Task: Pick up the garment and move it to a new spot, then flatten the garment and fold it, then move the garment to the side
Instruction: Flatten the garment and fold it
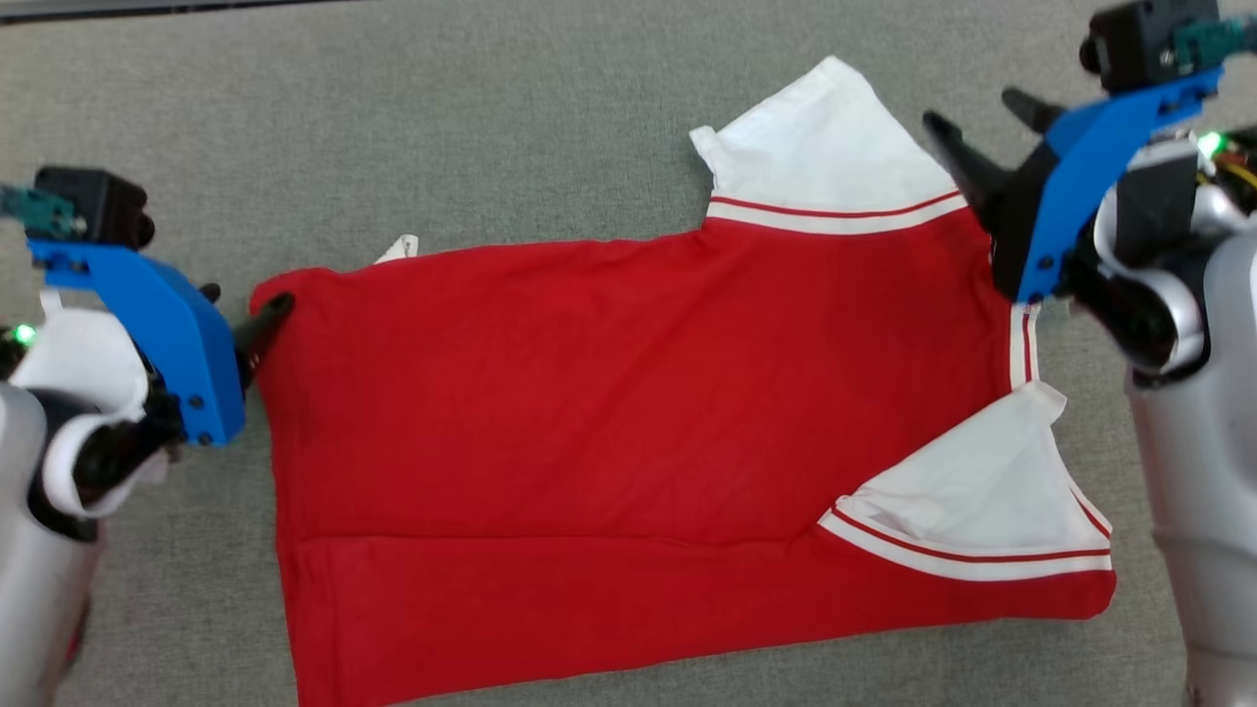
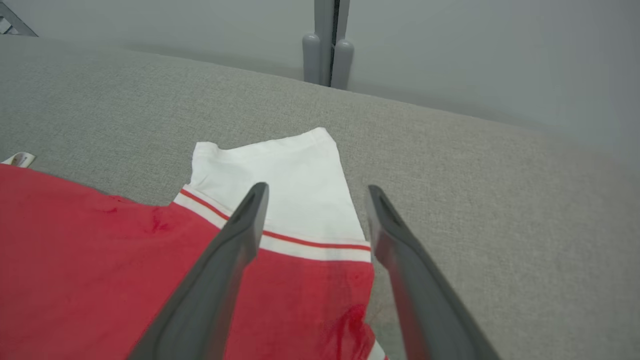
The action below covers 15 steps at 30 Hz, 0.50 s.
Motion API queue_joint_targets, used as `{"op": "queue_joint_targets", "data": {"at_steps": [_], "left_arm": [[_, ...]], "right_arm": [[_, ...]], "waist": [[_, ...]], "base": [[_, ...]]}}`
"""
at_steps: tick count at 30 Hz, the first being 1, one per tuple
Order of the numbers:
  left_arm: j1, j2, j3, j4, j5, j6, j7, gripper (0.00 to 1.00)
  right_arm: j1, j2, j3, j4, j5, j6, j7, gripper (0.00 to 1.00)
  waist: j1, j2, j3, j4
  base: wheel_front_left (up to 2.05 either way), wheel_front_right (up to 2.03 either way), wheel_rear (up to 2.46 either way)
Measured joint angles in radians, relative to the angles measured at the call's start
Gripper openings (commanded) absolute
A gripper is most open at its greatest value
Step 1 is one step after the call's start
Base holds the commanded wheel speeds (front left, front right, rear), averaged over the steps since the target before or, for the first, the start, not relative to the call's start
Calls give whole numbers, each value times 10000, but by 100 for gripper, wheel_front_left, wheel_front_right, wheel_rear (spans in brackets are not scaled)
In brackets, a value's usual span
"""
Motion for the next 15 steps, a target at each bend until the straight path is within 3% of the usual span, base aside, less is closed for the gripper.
{"op": "queue_joint_targets", "data": {"at_steps": [5,15], "left_arm": [[-556,274,-176,-23,-253,-67,1337,100],[-781,591,-207,88,-82,293,1707,100]], "right_arm": [[-945,-86,479,918,148,0,-360,100],[-1797,-107,1045,2362,433,0,-1057,100]], "waist": [[0,0,331,-114],[-1,0,653,-526]], "base": [[0,0,0],[0,0,0]]}}
